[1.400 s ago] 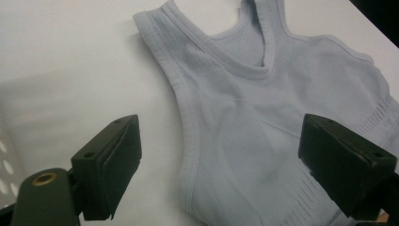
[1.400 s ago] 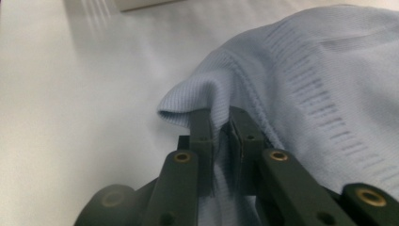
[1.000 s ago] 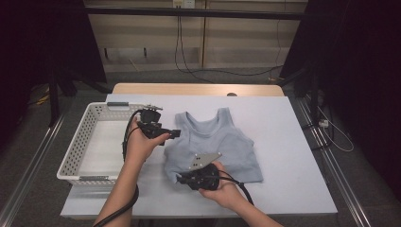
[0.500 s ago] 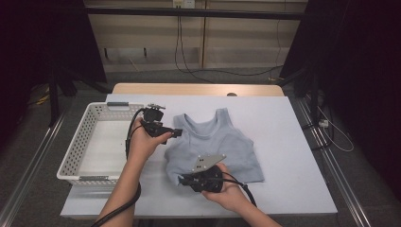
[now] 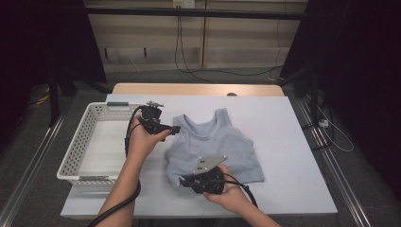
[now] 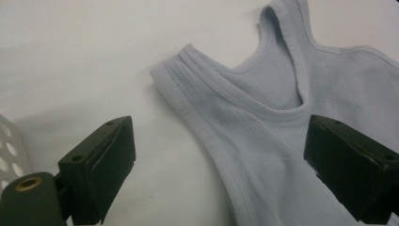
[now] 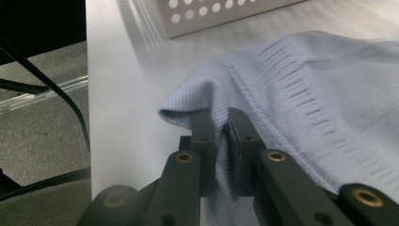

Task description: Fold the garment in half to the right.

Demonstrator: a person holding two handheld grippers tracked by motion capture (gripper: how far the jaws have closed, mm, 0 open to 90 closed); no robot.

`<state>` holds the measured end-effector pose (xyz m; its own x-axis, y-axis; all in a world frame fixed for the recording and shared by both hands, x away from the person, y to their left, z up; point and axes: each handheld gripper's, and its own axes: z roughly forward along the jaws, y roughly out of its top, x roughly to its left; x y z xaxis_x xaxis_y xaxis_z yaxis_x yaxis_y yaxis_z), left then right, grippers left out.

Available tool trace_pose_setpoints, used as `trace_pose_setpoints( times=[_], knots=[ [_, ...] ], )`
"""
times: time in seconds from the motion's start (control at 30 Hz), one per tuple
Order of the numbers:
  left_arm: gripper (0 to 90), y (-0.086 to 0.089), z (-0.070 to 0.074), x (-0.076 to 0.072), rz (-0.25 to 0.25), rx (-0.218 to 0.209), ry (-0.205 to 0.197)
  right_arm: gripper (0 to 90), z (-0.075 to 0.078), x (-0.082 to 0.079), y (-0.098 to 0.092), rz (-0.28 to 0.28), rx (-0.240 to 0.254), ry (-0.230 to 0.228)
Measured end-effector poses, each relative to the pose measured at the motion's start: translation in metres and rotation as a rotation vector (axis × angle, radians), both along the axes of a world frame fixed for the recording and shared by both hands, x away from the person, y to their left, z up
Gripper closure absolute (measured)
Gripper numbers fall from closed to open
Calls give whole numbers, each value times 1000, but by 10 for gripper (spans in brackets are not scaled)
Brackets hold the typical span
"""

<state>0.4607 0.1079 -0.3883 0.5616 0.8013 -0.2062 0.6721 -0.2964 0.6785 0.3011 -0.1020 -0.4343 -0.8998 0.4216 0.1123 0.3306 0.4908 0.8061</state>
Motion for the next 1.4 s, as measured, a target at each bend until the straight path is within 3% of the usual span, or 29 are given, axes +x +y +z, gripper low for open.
trace_pose_setpoints(
  times=[0.4,0.53,0.87,1.17,1.33,1.4],
  knots=[
    [179,-11,-13,19,2,14,-13,834,4,-6,-6,-3,12,-5],
    [196,-18,-17,25,-6,32,-9,834,5,-8,-9,-2,18,-6],
    [311,-26,-35,38,1,105,-47,833,11,-15,-17,-13,34,-18],
    [414,-24,-52,43,15,82,-22,833,11,-17,-21,-19,35,-25],
    [486,-23,-56,44,21,87,-57,832,10,-17,-20,-14,24,-23],
    [503,-25,-58,44,27,84,-53,832,10,-17,-19,-11,22,-24]
  ],
)
